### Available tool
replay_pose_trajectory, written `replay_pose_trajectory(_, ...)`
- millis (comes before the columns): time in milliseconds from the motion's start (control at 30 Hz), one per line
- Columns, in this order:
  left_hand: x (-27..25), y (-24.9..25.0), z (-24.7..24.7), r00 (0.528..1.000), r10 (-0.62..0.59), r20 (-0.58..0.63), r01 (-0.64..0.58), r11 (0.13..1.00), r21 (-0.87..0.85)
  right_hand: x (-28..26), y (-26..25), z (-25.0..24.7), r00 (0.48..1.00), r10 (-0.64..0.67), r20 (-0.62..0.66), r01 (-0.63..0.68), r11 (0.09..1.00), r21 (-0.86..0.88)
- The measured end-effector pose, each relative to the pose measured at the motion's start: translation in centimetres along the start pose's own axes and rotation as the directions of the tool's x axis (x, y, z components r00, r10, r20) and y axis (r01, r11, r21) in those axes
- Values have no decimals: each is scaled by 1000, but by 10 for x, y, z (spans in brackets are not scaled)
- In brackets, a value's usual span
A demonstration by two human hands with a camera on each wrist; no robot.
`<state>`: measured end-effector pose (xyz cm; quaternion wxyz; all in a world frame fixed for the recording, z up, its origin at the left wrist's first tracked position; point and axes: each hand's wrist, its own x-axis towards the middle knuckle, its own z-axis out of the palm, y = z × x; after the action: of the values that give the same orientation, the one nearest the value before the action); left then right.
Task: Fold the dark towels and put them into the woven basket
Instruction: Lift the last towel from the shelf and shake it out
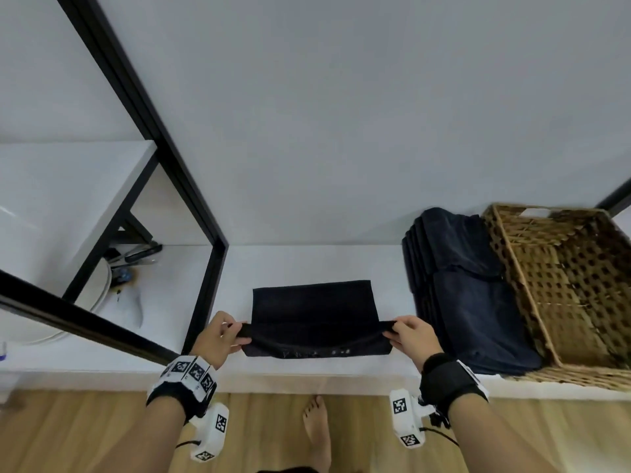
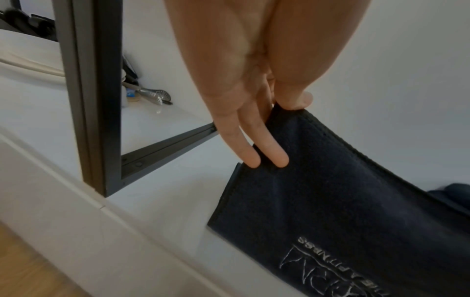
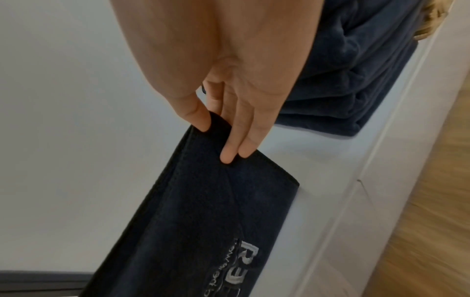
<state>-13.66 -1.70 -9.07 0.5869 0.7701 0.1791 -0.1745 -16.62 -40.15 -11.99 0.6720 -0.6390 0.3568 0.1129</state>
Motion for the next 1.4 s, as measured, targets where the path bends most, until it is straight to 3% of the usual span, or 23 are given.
replay_pose_trajectory(167, 9, -19, 1, 997, -41, -71, 59, 958, 281, 16, 14, 4, 999, 33, -4, -33, 995, -89)
replay_pose_trajectory(333, 38, -21, -5, 994, -33, -101, 72, 907, 416, 45, -3, 16, 999, 29, -27, -34, 977, -211)
replay_pose_trajectory(567, 98, -10, -7, 993, -63, -104, 103, 894, 436, 95, -31, 40, 993, -58, -105, 3, 887, -462)
replay_pose_trajectory(900, 167, -11, -8, 996, -74, -47, 87, 907, 412, 145, -31, 67, 984, -40, -176, -42, 896, -442)
replay_pose_trajectory(1033, 173, -19, -4, 989, -114, -91, 140, 925, 353, 145, -27, 70, 977, -17, -213, -93, 865, -493)
replay_pose_trajectory(1133, 168, -32, -2, 968, -197, -153, 244, 876, 417, 139, -20, 65, 968, -39, -248, -123, 789, -603)
replay_pose_trajectory(1267, 157, -48, 7, 941, -307, -144, 331, 743, 582, 131, -2, 56, 979, 75, -189, -191, 654, -732)
replay_pose_trajectory(1400, 149, -53, 25, 931, -313, -190, 361, 698, 619, 125, 13, 55, 978, 96, -183, -199, 673, -713)
